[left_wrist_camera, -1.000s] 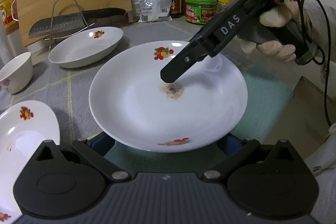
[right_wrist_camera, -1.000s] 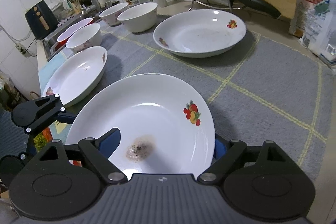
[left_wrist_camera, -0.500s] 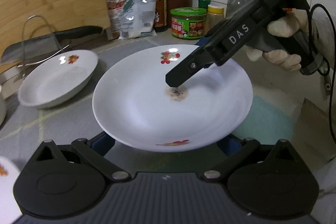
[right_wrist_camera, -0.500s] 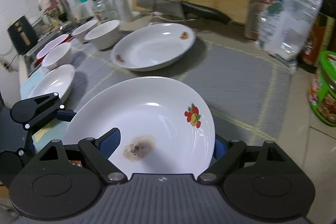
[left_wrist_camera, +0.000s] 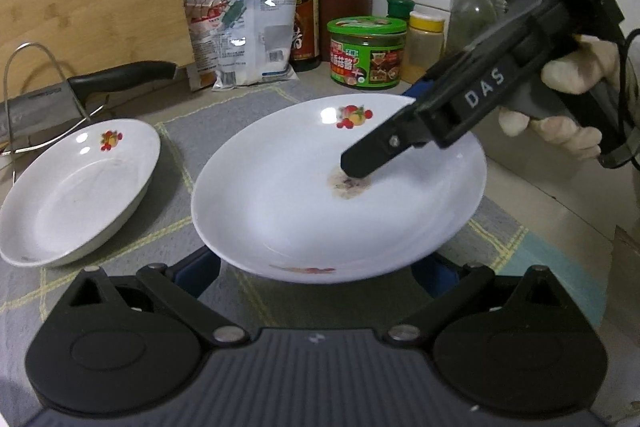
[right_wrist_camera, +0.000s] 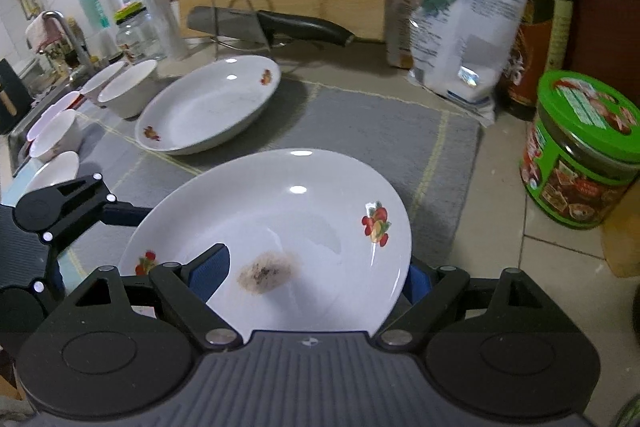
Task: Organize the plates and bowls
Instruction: 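Lower the stained plate beside the oval dish and open the right tool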
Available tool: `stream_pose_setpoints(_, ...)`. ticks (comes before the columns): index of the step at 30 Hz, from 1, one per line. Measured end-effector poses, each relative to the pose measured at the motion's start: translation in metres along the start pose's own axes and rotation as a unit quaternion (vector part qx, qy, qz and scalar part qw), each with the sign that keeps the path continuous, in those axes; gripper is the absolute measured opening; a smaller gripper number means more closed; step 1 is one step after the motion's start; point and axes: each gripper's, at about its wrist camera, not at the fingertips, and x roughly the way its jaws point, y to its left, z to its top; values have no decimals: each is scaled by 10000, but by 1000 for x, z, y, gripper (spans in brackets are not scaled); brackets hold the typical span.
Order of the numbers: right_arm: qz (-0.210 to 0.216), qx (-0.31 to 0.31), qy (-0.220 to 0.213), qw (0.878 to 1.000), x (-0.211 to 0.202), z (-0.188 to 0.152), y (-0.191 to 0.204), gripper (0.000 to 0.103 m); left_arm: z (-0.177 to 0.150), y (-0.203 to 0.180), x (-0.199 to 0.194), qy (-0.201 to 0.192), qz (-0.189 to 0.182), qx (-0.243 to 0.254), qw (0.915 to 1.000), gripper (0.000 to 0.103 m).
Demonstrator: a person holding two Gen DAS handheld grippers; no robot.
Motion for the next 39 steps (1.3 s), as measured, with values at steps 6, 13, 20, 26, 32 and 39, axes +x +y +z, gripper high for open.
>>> stream_pose_setpoints(6,-34,40,128,9999,3,-6,-2,91,-4,-5,5,111,-47,251,9996,101)
stream_pose_setpoints(13,-68,75,154,9998,4,-9,-1,98,-4,-6,5,100,-62,313,9994,101)
stream_pose_setpoints(20,-239,40,105,9997,-4,-8,4,103,-6,-6,-3,5,-15,232,9997,102)
stream_pose_setpoints(26,-609,-84,-58,9981,-25,-8,15,103,-8,-7,-27,-172,174,20,9997,102)
stream_pose_setpoints(32,-1079,-185,-479,9928,-51,-10,40,103,-3,-1,-63,-373,582,-576,9959,102)
stream_pose_setpoints(39,-1123,-102,-836,9901,-61,-9,67,103,-11,9,-105,-493,1271,-1131,9842,102)
